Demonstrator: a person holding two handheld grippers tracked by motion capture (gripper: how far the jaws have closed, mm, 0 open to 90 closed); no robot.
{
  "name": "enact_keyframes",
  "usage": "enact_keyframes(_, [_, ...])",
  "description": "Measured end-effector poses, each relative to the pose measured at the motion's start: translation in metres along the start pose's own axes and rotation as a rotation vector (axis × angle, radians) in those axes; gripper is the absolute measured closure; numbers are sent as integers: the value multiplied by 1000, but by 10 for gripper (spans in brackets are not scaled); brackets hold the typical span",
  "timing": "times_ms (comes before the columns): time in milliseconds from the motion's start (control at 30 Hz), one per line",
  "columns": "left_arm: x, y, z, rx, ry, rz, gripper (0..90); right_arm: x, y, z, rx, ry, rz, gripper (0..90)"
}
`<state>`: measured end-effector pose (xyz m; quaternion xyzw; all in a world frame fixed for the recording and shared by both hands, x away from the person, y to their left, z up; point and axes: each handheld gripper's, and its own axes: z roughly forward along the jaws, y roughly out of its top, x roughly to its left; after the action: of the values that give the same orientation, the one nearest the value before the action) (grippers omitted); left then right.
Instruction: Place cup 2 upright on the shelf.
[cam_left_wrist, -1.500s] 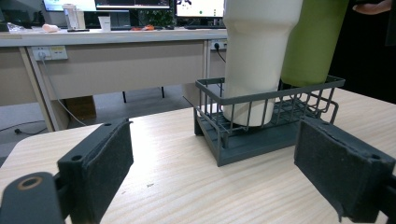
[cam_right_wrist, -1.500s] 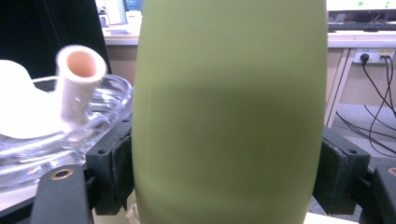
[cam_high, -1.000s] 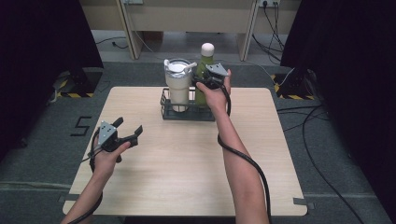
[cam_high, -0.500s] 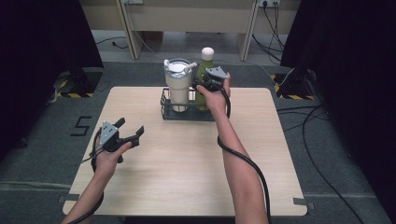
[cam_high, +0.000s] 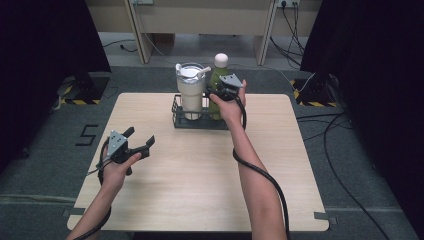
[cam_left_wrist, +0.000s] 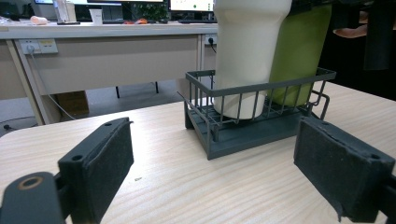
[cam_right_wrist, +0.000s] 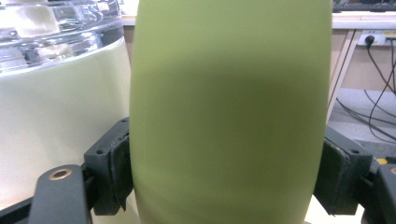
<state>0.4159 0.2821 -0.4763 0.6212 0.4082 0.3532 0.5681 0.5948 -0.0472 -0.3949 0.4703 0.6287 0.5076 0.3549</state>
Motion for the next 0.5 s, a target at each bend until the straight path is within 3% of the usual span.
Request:
enact_keyframes(300, [0, -1, 1, 4, -1, -2, 113, -2, 0, -4, 21, 25, 22, 143])
enact_keyframes(500, [-2, -3, 2, 13, -7, 4, 114, 0, -1, -8, 26, 31, 0, 109])
